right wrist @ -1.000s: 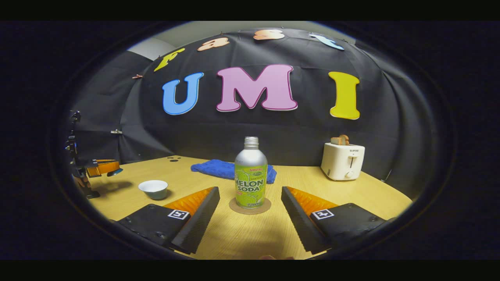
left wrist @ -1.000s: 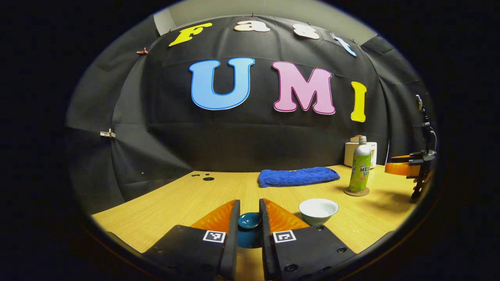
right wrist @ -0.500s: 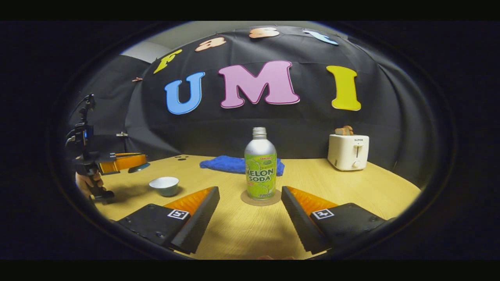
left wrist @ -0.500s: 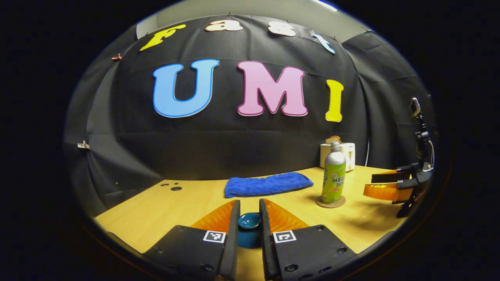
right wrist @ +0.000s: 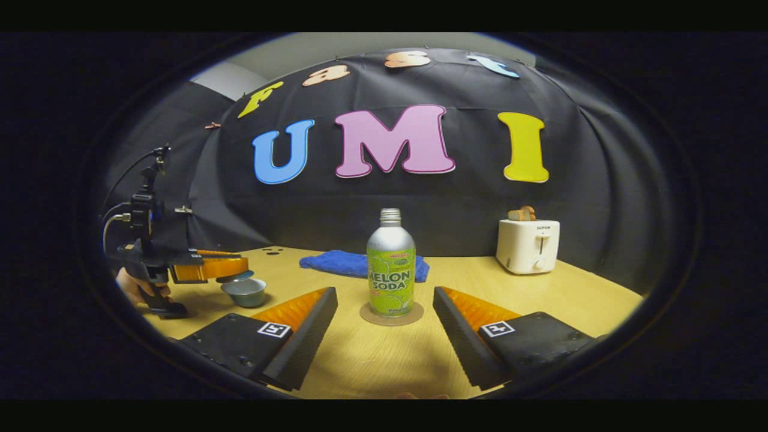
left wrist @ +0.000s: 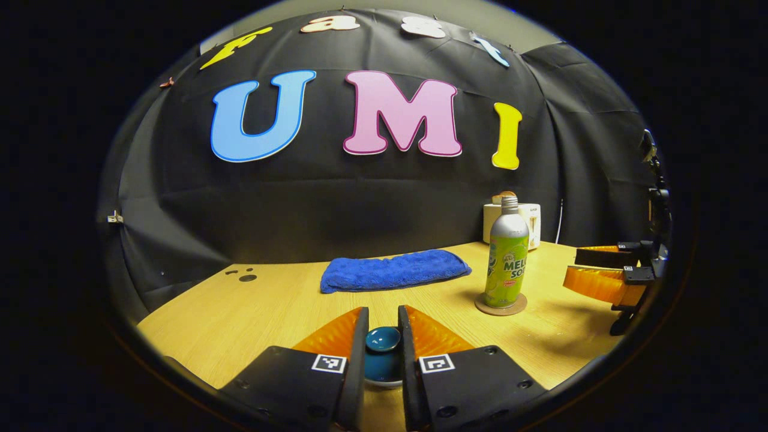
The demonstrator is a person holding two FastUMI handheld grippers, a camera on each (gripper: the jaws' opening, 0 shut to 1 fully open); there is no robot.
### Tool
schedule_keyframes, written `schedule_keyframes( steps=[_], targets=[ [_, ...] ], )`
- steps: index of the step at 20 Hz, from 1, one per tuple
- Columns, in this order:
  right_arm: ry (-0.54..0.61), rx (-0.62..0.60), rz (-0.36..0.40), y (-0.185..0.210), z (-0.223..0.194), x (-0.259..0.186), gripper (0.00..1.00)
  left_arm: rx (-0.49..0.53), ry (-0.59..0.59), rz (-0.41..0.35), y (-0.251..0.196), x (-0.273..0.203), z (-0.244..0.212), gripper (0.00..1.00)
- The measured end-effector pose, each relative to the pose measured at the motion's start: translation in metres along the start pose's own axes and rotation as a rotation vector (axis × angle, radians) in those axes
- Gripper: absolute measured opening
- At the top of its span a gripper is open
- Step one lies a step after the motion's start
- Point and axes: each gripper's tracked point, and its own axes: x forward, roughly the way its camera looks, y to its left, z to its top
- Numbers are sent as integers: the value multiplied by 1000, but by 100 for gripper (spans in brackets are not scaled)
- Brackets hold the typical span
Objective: Open the teacup lid with one hand, grasp the water bottle and pour water into the teacup with the other hand; after pouring, place the water bottle on the coaster and then close the teacup lid.
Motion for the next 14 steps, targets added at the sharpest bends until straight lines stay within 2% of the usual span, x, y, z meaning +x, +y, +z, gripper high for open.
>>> schedule_keyframes(
  steps=[7, 14],
  targets=[
    [-1, 1, 16, 4, 1, 3, 99, 45, 96, 28, -4, 13, -23, 30],
    [-1, 1, 12, 4, 1, 2, 99, 62, 109, 35, -6, 17, -26, 30]
  ],
)
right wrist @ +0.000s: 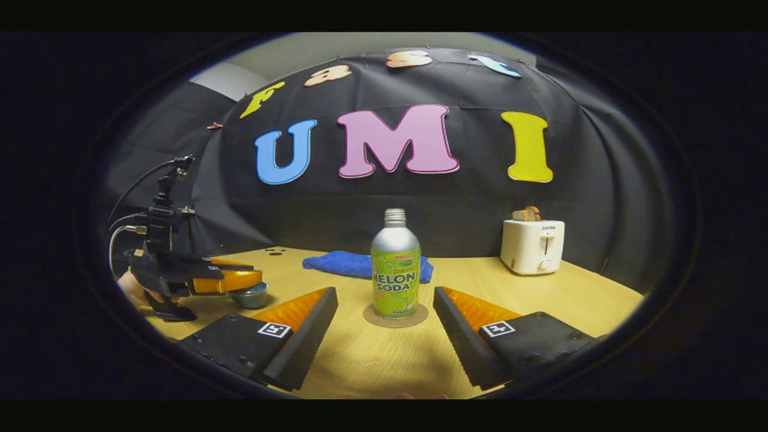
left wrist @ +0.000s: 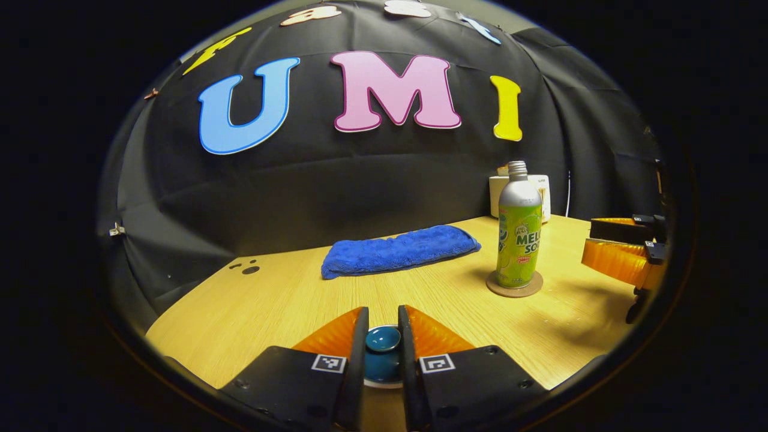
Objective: Open the teacup lid with one hand, grasp the water bottle and pour water into the teacup with the other hand; after pouring, place the water bottle on the coaster and then close the teacup lid.
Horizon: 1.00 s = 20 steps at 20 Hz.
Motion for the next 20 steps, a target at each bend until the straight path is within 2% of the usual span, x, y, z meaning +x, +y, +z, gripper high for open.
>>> schedule_keyframes(
  steps=[5, 9, 11, 14, 17, 20],
  targets=[
    [0, 0, -8, -1, -1, 1, 99, -8, 2, 6, 1, 1, 0, 33],
    [0, 0, -10, -1, 0, 1, 99, -22, -3, 17, 2, -4, -1, 38],
    [-1, 0, -23, -4, 0, 0, 99, -40, -25, 25, 3, -11, 1, 45],
    [-1, 0, -22, -1, 0, -2, 99, -43, -88, 49, 5, -35, 12, 99],
    [0, 0, -32, 1, 0, -4, 99, -49, -148, 95, 10, -57, 21, 97],
    [-2, 0, -32, 11, 0, -12, 99, -139, -218, 99, 7, -75, 30, 97]
  ],
)
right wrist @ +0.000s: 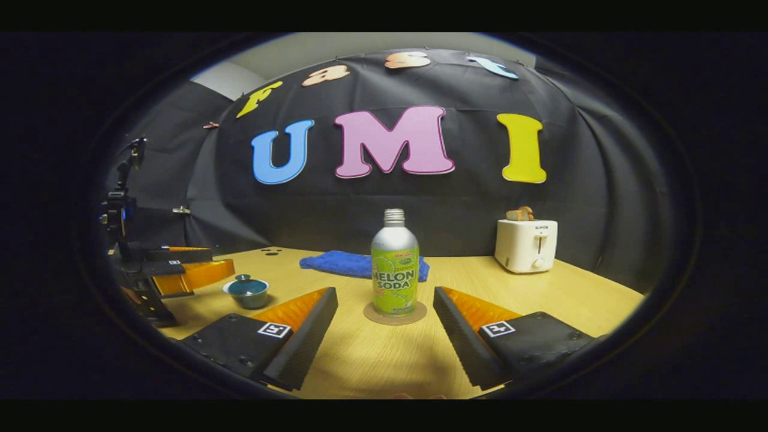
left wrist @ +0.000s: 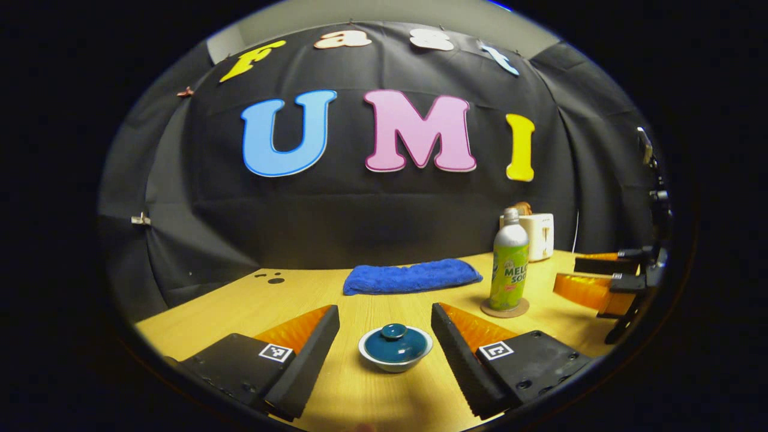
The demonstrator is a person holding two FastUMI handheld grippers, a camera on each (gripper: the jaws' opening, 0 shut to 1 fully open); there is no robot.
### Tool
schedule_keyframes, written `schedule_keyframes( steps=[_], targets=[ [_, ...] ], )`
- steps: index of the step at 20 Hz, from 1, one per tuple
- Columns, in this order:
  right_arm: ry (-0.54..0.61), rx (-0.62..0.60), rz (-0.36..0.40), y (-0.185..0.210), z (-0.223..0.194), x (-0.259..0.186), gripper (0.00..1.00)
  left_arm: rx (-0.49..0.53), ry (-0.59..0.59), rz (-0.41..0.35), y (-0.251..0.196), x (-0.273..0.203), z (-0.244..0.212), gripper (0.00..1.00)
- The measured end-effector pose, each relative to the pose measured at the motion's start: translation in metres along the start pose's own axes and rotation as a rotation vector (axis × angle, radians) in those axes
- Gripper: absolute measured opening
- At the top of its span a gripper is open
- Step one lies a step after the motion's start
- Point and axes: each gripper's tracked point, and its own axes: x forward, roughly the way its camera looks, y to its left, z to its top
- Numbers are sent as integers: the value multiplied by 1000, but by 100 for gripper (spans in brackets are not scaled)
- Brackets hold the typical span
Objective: Open the teacup lid with one hand, grasp the water bottle and pour water into the teacup with the other hand; after pouring, place the water bottle on the coaster and then close the teacup lid.
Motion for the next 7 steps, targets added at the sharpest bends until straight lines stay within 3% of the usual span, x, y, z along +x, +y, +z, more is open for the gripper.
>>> schedule_keyframes(
  steps=[3, 7],
  targets=[
    [0, -1, 10, 15, -1, -7, 99, -71, -23, -6, -10, -5, -2, 97],
    [0, -1, -8, 26, 0, -13, 99, -9, 0, 11, -16, -8, -11, 98]
  ],
)
